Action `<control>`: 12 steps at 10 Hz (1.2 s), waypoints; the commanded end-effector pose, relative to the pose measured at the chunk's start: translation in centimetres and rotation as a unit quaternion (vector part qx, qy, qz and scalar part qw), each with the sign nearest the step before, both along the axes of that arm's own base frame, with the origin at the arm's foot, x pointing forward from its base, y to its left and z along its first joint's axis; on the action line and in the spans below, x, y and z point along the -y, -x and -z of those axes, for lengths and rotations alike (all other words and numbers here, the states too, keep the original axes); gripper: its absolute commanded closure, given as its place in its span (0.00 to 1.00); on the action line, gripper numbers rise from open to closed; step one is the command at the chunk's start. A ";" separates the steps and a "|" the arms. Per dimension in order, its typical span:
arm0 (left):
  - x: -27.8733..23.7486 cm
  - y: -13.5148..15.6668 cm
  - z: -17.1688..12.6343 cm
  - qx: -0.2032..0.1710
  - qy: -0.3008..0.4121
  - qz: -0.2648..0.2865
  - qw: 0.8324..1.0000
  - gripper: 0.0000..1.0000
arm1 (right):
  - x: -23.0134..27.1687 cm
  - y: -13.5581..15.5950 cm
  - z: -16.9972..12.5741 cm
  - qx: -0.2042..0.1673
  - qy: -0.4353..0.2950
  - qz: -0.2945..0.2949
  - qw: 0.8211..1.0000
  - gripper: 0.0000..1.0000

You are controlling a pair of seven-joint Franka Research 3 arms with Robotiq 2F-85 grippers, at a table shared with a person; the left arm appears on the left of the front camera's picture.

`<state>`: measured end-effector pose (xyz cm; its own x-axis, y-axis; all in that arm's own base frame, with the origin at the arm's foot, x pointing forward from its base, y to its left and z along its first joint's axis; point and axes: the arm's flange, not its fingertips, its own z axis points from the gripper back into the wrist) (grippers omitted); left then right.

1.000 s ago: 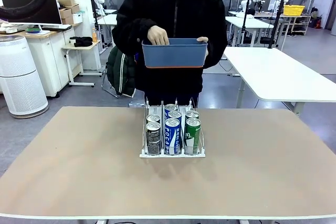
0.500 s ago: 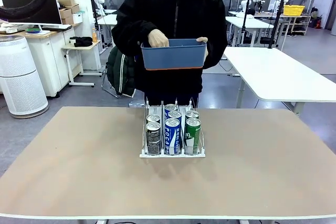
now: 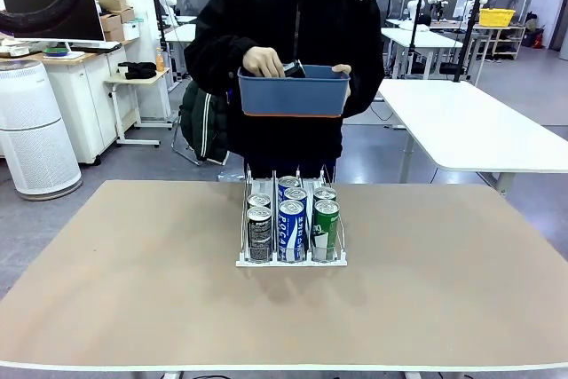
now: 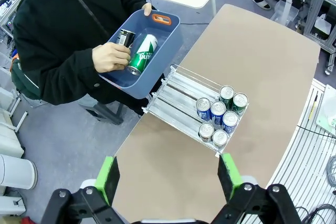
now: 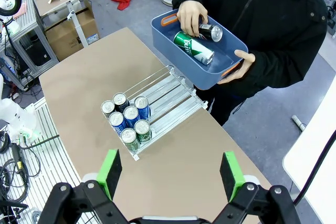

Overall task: Fill the beverage cans into the dispenser.
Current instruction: Pick up the Pepsi coke handed by the human.

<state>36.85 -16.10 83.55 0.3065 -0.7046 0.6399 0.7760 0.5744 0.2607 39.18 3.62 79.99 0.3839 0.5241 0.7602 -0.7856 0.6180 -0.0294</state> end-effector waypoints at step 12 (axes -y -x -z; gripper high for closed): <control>-0.1 0.1 0.1 0.000 0.011 0.003 1.000 0.00 | 0.0 0.0 0.0 -0.001 -0.001 0.000 1.000 0.00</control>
